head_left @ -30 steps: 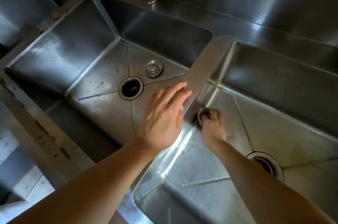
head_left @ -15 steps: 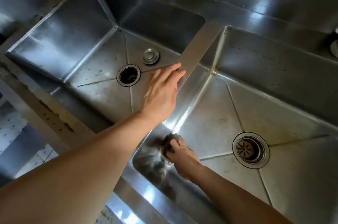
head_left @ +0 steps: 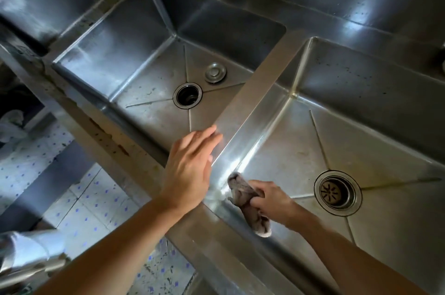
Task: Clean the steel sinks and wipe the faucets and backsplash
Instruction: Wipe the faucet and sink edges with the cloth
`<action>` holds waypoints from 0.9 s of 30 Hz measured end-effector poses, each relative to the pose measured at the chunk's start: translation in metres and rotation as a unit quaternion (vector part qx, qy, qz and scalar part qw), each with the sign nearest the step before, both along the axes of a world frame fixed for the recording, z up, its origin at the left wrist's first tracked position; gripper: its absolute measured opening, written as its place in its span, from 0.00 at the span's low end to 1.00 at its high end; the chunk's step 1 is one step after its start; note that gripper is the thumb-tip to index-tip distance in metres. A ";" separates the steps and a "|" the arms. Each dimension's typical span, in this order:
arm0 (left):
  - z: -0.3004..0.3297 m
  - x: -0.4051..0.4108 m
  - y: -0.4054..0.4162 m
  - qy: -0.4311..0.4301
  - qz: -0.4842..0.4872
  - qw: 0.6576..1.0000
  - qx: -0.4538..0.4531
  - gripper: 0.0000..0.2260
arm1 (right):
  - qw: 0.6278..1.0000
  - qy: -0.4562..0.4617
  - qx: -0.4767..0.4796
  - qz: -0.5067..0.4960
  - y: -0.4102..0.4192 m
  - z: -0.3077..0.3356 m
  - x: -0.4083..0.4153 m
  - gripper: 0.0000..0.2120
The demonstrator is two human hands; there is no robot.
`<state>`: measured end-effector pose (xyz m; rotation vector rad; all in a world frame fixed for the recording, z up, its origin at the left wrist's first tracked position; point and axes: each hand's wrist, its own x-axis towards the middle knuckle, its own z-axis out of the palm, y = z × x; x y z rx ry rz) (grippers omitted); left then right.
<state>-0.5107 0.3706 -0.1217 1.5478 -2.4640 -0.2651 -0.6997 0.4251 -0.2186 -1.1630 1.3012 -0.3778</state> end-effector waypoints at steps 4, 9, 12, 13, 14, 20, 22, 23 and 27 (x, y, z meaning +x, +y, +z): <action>-0.005 0.011 0.020 0.022 0.019 0.999 0.023 0.22 | 0.991 -0.126 -0.026 0.046 0.006 0.045 0.019 0.11; -0.005 0.009 0.019 0.020 0.021 0.999 0.034 0.24 | 0.990 -0.109 -0.066 0.060 0.013 0.015 0.047 0.23; -0.005 0.008 0.021 0.001 0.023 0.999 0.042 0.26 | 0.990 -0.064 -0.096 0.079 0.012 -0.020 0.051 0.17; -0.005 0.008 0.021 -0.002 0.024 0.999 0.044 0.26 | 0.992 -0.049 -0.091 0.078 0.011 -0.033 0.053 0.17; -0.006 0.008 0.020 -0.004 0.024 0.999 0.045 0.26 | 0.993 -0.024 -0.085 0.083 0.010 -0.044 0.053 0.17; -0.009 0.010 0.019 -0.002 0.018 0.999 0.043 0.25 | 0.987 0.076 -0.078 0.117 0.004 -0.071 0.061 0.15; -0.010 0.011 0.020 0.013 0.017 0.999 0.038 0.24 | 0.989 0.078 -0.038 0.115 0.006 -0.059 0.058 0.14; -0.011 0.011 0.020 0.018 0.014 0.999 0.034 0.23 | 0.990 0.078 -0.020 0.112 0.007 -0.047 0.054 0.12; -0.009 0.010 0.019 0.011 0.009 0.999 0.030 0.23 | 0.998 0.019 -0.002 0.052 0.013 0.027 0.031 0.11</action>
